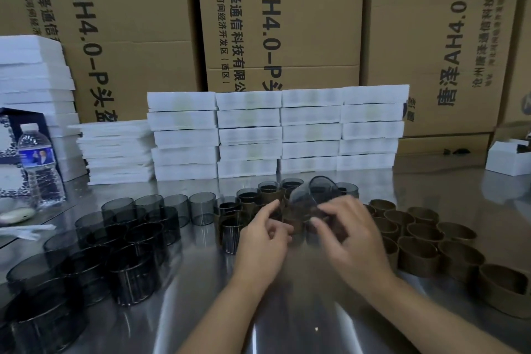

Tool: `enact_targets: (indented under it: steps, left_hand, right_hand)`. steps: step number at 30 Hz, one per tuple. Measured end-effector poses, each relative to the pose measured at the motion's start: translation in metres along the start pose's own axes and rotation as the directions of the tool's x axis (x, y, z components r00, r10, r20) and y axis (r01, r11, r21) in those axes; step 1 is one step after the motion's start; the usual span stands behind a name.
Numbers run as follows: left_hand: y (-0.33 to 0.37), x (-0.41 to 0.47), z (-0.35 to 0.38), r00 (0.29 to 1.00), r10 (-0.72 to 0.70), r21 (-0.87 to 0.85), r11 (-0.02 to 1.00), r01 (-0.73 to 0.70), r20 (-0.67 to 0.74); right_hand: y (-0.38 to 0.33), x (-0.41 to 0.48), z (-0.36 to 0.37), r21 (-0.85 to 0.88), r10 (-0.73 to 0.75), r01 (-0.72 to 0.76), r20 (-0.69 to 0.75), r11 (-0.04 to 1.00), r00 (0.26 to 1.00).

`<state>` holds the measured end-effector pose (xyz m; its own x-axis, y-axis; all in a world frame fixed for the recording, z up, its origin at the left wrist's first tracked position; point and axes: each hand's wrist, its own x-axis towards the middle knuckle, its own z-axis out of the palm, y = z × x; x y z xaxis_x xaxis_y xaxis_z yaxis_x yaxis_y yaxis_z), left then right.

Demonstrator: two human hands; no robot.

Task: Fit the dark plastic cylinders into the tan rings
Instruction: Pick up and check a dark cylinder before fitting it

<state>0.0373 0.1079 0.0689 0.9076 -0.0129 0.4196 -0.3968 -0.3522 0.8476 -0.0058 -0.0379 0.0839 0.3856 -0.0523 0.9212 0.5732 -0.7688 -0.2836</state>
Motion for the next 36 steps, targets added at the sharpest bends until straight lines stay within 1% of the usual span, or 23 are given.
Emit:
enact_targets:
  steps: [1,2,3,5,7,9,11,14,17,19,22,25,29,36]
  left_hand:
    - [0.0,-0.001,0.001,0.999,-0.005,-0.072,0.997,0.008,0.043]
    - [0.001,-0.003,0.002,0.997,-0.014,-0.081,0.997,0.021,0.078]
    - [0.0,-0.004,0.002,0.994,0.004,-0.083,0.997,0.004,0.106]
    - [0.001,-0.01,0.002,0.99,0.047,-0.011,0.999,-0.045,0.133]
    - [0.001,-0.012,0.001,0.979,0.098,0.028,0.994,-0.105,0.179]
    - [0.002,-0.013,-0.002,0.967,0.132,0.049,0.988,-0.146,0.217]
    - [0.001,-0.014,-0.004,0.964,0.123,0.065,0.988,-0.142,0.236]
    - [-0.001,-0.016,-0.004,0.954,0.082,0.029,0.995,-0.095,0.289]
    - [0.001,-0.018,-0.003,0.962,0.095,-0.001,0.995,-0.098,0.258]
    - [0.001,-0.016,-0.003,0.973,0.092,0.001,0.996,-0.095,0.213]
    - [0.001,-0.015,-0.006,0.979,0.097,0.05,0.993,-0.108,0.177]
    - [0.003,-0.016,-0.009,0.978,0.093,0.095,0.989,-0.112,0.186]
    - [0.007,-0.018,-0.009,0.978,0.085,0.154,0.981,-0.115,0.192]
    - [0.01,-0.02,-0.01,0.966,0.079,0.175,0.977,-0.125,0.248]
  right_hand:
    - [0.006,0.001,-0.003,0.041,0.068,-0.067,-0.025,0.997,0.997]
    - [0.009,0.004,-0.004,0.072,0.134,-0.13,-0.05,0.989,0.99]
    - [0.011,0.006,-0.005,0.099,0.182,-0.174,-0.073,0.98,0.981]
    - [0.011,0.006,-0.002,0.079,0.216,-0.211,-0.058,0.974,0.975]
    - [0.009,-0.002,0.002,0.024,0.19,-0.19,0.018,0.981,0.982]
    - [0.007,-0.01,0.006,0.019,0.147,-0.151,0.128,0.988,0.981]
    - [0.003,-0.014,0.008,0.025,0.1,-0.106,0.192,0.994,0.976]
    - [-0.001,-0.015,0.008,0.041,0.006,-0.015,0.222,0.999,0.975]
    - [-0.004,-0.016,0.006,0.046,-0.026,0.017,0.216,0.999,0.976]
    - [-0.005,-0.016,0.005,0.042,-0.012,0.003,0.215,0.999,0.976]
    - [-0.007,-0.014,0.003,0.048,0.047,-0.061,0.256,0.997,0.965]
    - [-0.006,-0.013,0.001,0.071,0.099,-0.127,0.306,0.989,0.947]
    - [-0.004,-0.013,0.001,0.08,0.112,-0.155,0.387,0.985,0.915]
    - [-0.002,-0.012,0.0,0.047,0.172,-0.21,0.414,0.977,0.894]
